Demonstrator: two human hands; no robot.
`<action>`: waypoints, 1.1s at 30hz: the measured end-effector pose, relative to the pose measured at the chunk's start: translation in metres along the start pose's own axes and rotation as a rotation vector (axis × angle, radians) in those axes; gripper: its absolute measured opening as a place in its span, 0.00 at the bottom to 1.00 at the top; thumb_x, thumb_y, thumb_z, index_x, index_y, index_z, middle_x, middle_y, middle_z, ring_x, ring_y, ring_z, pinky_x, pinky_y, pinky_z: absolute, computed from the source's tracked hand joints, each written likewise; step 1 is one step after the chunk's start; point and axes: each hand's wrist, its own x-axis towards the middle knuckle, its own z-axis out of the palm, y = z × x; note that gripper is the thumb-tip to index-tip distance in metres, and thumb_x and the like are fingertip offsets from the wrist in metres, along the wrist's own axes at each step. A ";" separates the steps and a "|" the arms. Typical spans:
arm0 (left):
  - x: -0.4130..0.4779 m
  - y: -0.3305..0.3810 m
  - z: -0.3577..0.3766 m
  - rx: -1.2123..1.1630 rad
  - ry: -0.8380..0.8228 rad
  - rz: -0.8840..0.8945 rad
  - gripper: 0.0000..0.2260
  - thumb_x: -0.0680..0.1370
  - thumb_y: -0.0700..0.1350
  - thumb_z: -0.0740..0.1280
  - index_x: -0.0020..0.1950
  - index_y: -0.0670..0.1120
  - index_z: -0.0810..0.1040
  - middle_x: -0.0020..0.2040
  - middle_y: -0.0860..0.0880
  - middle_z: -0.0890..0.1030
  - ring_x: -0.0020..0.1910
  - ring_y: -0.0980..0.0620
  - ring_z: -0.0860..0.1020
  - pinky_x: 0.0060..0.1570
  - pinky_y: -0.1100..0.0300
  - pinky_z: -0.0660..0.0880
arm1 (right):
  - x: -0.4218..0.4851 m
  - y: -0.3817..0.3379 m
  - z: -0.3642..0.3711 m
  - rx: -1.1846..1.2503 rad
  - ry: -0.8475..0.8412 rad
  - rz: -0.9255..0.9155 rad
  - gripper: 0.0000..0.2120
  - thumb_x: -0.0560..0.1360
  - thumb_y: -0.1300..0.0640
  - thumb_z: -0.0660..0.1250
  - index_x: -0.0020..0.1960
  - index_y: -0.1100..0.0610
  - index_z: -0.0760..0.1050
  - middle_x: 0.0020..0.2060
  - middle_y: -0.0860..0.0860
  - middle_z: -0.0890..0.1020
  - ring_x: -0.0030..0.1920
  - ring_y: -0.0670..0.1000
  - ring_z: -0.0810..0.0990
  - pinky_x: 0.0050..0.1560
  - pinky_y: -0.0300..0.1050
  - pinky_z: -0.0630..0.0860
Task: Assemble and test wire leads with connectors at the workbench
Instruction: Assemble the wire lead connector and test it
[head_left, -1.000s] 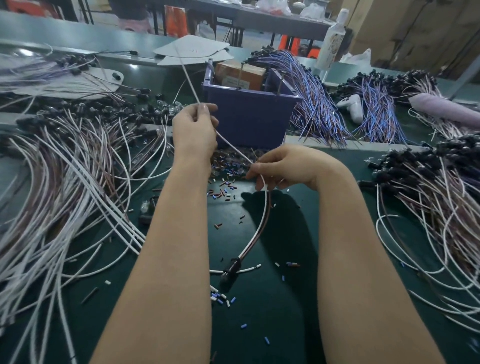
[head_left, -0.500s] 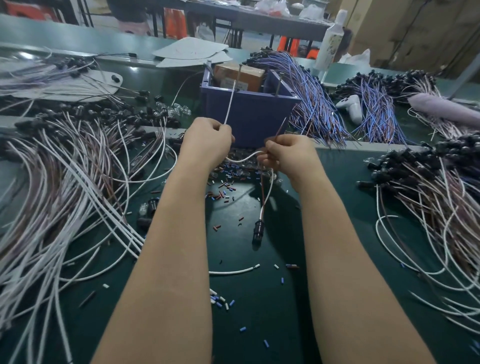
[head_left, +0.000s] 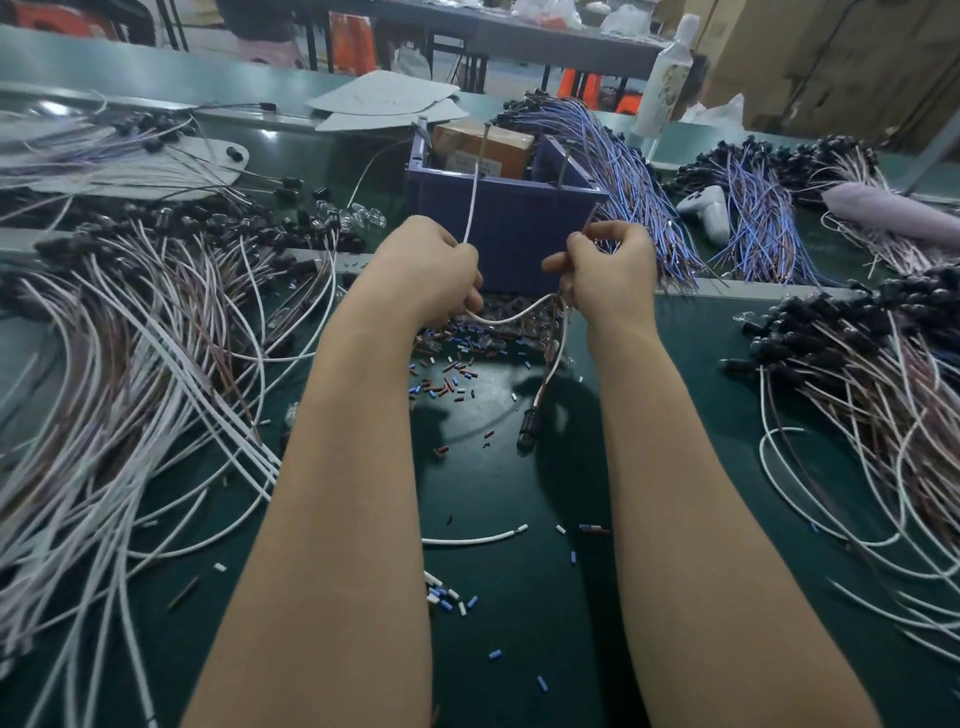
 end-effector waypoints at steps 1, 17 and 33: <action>-0.001 0.001 0.000 0.000 -0.004 -0.002 0.14 0.77 0.37 0.55 0.37 0.42 0.77 0.22 0.53 0.77 0.18 0.59 0.70 0.22 0.68 0.67 | 0.002 0.000 -0.001 -0.008 -0.005 -0.006 0.08 0.77 0.65 0.59 0.46 0.53 0.65 0.30 0.53 0.81 0.20 0.44 0.66 0.26 0.40 0.64; -0.004 0.005 0.005 -0.001 -0.020 -0.024 0.12 0.79 0.37 0.56 0.45 0.38 0.78 0.30 0.46 0.78 0.19 0.57 0.70 0.23 0.68 0.68 | 0.009 0.002 -0.002 -0.156 0.024 -0.199 0.06 0.76 0.62 0.63 0.48 0.52 0.76 0.28 0.47 0.81 0.28 0.43 0.73 0.40 0.44 0.72; -0.006 0.009 0.007 -0.146 -0.029 0.010 0.11 0.80 0.35 0.54 0.52 0.35 0.76 0.38 0.41 0.79 0.25 0.54 0.72 0.25 0.67 0.72 | 0.009 -0.003 -0.010 -0.188 -0.038 -0.114 0.05 0.77 0.62 0.61 0.50 0.55 0.73 0.31 0.50 0.81 0.28 0.46 0.70 0.32 0.42 0.68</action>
